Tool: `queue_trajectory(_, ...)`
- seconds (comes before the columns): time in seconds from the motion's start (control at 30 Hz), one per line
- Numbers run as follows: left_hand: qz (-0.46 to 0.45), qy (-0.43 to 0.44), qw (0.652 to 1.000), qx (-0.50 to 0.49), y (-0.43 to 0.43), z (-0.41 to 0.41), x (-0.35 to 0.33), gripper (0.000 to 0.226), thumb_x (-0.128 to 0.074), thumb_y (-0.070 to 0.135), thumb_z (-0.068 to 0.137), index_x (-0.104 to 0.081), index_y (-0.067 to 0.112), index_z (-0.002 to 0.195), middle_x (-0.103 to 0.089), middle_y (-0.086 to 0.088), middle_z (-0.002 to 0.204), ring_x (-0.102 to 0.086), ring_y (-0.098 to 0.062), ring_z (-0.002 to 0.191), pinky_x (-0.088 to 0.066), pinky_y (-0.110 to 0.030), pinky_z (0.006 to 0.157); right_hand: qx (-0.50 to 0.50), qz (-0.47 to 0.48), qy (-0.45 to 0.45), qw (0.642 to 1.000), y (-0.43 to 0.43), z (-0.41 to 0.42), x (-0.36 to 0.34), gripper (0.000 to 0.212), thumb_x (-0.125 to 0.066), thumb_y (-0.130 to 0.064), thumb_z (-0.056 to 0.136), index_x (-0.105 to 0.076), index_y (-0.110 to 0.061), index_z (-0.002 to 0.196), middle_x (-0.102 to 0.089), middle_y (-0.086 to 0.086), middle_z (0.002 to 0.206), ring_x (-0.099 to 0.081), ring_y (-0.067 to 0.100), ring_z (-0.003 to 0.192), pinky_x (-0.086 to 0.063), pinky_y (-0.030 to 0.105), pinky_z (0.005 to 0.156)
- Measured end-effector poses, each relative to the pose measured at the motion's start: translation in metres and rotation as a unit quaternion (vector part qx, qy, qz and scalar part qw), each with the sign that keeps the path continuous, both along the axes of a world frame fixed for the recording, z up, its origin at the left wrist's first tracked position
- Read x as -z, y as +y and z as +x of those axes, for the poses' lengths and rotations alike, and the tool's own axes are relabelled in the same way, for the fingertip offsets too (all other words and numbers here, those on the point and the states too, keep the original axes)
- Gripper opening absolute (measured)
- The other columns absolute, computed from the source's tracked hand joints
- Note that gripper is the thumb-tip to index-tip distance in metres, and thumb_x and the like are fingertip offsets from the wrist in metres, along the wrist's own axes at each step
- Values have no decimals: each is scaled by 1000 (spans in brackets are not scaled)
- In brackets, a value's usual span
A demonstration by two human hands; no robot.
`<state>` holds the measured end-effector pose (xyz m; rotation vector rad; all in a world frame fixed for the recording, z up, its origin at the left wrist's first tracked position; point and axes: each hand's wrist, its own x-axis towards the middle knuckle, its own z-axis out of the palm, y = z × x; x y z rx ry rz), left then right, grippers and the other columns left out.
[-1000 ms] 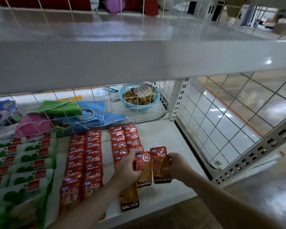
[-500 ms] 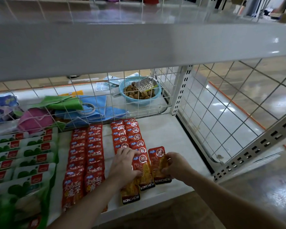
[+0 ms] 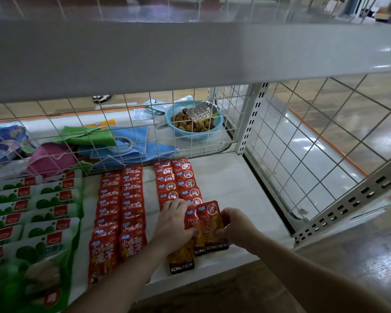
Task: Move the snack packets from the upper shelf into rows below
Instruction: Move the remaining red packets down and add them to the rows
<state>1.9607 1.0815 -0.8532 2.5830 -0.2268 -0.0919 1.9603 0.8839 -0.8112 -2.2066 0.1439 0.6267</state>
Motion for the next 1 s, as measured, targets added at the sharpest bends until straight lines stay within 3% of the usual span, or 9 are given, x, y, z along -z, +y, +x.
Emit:
queue_trajectory(0.2,-63,-17,997,-30,17,-6,-6,56,-67,35,88,-46,24,139,-45,10,138,-31,-10,134,-31,-35,116,-13,-16,-10,1000,14,-12,10,29,-73,-11,87,-55,-16,109,-63,-2,104,-66,15,95,-63,35,77)
queue_trajectory(0.47,-74,-9,997,-35,26,-9,-8,56,-67,33,87,-47,22,138,-47,8,138,-33,-13,134,-36,-40,115,-47,-70,-49,995,17,-25,15,31,-72,-21,88,-51,-19,110,-64,-1,104,-68,14,91,-62,31,74)
queue_trajectory(0.6,-67,-22,997,-21,29,-13,-6,54,-67,33,89,-48,22,138,-49,8,135,-36,-11,131,-38,-37,113,-52,-111,-84,989,18,-29,13,39,-71,-26,90,-50,-18,122,-64,-4,100,-66,10,86,-60,26,74)
queue_trajectory(0.87,-31,-20,999,4,38,-26,-5,58,-70,36,88,-46,26,140,-44,12,138,-33,-7,132,-36,-28,112,-81,-131,-93,984,25,-34,12,49,-71,-25,90,-51,-16,134,-68,0,111,-67,12,98,-58,31,87)
queue_trajectory(1.0,16,-33,999,27,44,-41,-3,60,-67,41,90,-43,28,143,-39,15,144,-31,-5,136,-36,-33,114,-92,-170,-111,975,24,-36,11,56,-70,-30,90,-46,-15,139,-62,2,119,-62,12,104,-55,30,91)
